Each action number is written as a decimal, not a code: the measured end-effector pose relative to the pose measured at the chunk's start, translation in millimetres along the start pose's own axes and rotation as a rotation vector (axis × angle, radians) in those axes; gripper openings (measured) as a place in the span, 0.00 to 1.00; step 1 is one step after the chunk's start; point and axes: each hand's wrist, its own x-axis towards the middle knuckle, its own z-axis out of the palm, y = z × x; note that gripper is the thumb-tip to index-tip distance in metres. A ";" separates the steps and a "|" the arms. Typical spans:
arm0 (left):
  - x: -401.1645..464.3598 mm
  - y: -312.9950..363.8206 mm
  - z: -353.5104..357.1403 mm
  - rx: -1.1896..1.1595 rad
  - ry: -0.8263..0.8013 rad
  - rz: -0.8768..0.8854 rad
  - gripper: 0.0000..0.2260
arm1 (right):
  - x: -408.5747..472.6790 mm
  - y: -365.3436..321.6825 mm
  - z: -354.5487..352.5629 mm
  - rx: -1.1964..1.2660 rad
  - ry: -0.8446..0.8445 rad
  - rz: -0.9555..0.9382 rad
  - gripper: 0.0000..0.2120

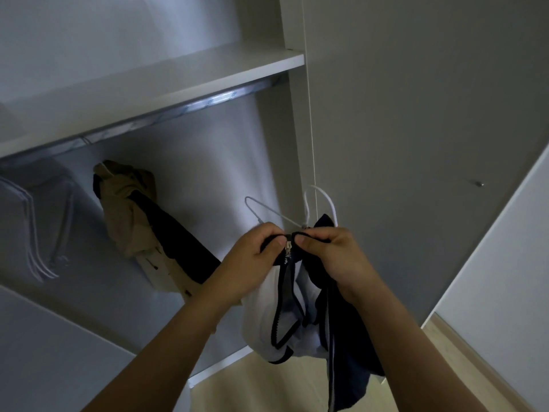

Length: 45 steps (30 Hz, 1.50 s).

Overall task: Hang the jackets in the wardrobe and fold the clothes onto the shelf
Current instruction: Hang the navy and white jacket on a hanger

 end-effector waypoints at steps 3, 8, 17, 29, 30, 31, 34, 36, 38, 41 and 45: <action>-12.9 -3.2 6.4 0.305 0.271 0.206 0.07 | 2.8 -5.2 -2.3 0.097 0.028 0.018 0.05; -13.9 3.5 8.7 0.522 0.261 0.280 0.06 | 5.5 -6.8 -2.5 0.111 0.051 0.023 0.05; -3.5 13.9 15.3 0.568 0.248 0.224 0.09 | 4.3 -12.3 -3.2 0.143 0.032 0.055 0.06; -33.8 18.7 48.6 1.087 -0.058 0.340 0.11 | 22.6 -8.0 -2.7 0.158 0.423 0.085 0.03; -42.2 15.9 52.4 1.078 -0.104 0.382 0.10 | 25.7 -8.1 -6.7 0.159 0.437 0.091 0.06; -45.3 11.0 51.4 1.034 -0.145 0.396 0.09 | 26.8 -9.2 -10.0 0.168 0.415 0.102 0.07; -25.5 1.7 24.9 0.709 -0.068 0.187 0.10 | 25.0 -17.0 -11.9 0.149 0.246 0.096 0.06; -3.2 -0.4 6.0 0.273 0.000 -0.146 0.23 | 24.5 -21.2 -9.5 0.121 0.162 0.080 0.07; 14.6 0.2 -1.4 -0.007 -0.086 -0.238 0.26 | 25.6 -22.1 -4.6 0.128 0.119 0.059 0.07; 25.3 2.4 0.8 -0.144 -0.146 -0.275 0.19 | 26.9 -14.8 1.6 0.088 0.166 0.033 0.06; 28.9 -6.5 0.0 -0.364 0.227 -0.397 0.10 | 30.6 2.9 -11.6 -0.166 0.284 -0.027 0.08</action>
